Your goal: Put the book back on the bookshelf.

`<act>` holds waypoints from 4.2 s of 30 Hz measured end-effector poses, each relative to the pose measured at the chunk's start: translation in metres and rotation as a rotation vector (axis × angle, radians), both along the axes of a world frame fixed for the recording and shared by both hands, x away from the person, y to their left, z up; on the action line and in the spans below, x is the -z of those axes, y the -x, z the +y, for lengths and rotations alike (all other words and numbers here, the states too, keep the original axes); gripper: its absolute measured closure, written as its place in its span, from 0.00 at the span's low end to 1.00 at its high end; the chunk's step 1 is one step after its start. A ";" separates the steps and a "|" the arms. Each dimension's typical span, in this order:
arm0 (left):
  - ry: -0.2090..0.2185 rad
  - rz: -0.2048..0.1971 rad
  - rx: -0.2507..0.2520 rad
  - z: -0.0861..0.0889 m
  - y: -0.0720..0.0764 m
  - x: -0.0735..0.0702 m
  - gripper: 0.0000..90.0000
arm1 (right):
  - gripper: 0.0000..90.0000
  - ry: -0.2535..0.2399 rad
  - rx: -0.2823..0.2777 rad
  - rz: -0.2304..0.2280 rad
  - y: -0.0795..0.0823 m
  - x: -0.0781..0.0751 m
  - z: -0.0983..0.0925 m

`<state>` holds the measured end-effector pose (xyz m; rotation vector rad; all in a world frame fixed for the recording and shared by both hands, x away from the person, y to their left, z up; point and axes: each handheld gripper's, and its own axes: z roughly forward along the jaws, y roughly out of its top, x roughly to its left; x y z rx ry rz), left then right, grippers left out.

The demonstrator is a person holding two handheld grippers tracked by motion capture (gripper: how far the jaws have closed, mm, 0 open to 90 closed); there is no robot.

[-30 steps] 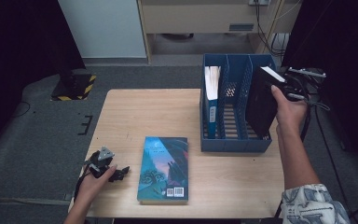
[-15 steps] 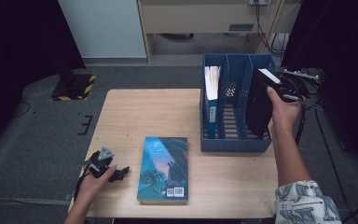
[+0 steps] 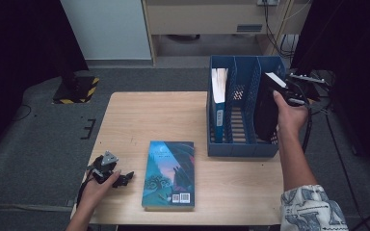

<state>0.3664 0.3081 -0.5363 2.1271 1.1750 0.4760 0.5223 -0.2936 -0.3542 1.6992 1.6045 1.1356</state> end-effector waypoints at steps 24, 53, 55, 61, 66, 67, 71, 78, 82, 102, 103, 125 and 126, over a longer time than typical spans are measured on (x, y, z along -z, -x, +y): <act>0.000 0.001 0.002 0.000 0.000 0.000 0.00 | 0.59 0.012 -0.005 0.015 0.003 0.013 0.003; -0.002 0.004 0.009 -0.002 0.000 0.000 0.00 | 0.58 -0.003 -0.010 0.097 0.019 0.021 -0.007; -0.003 0.005 0.010 -0.002 0.000 0.000 0.00 | 0.58 0.004 -0.016 0.102 0.021 0.021 -0.007; -0.005 0.006 0.014 -0.002 0.000 -0.001 0.00 | 0.57 0.015 -0.033 0.122 0.026 0.020 -0.006; -0.006 0.007 0.015 -0.002 0.000 -0.001 0.00 | 0.56 0.005 -0.043 0.122 0.029 0.021 -0.009; -0.006 0.006 0.015 -0.002 0.000 -0.001 0.00 | 0.56 -0.005 -0.042 0.131 0.029 0.020 -0.009; -0.006 0.007 0.015 -0.003 0.000 -0.001 0.00 | 0.56 -0.007 -0.054 0.133 0.031 0.019 -0.012; -0.008 0.009 0.017 -0.003 0.001 -0.001 0.00 | 0.55 0.005 -0.073 0.143 0.034 0.018 -0.012; -0.007 0.008 0.018 -0.003 0.000 -0.001 0.00 | 0.54 0.012 -0.092 0.138 0.036 0.016 -0.011; -0.008 0.009 0.022 -0.003 0.001 -0.001 0.00 | 0.59 0.058 -0.074 0.115 0.035 0.014 -0.002; -0.008 0.009 0.021 -0.003 0.001 -0.001 0.00 | 0.59 0.059 -0.069 0.112 0.035 0.014 -0.002; -0.009 0.010 0.026 -0.003 0.000 -0.001 0.00 | 0.59 0.100 -0.034 0.100 -0.010 0.007 0.011; -0.009 0.010 0.026 -0.003 0.000 -0.001 0.00 | 0.59 0.100 -0.034 0.100 -0.010 0.007 0.011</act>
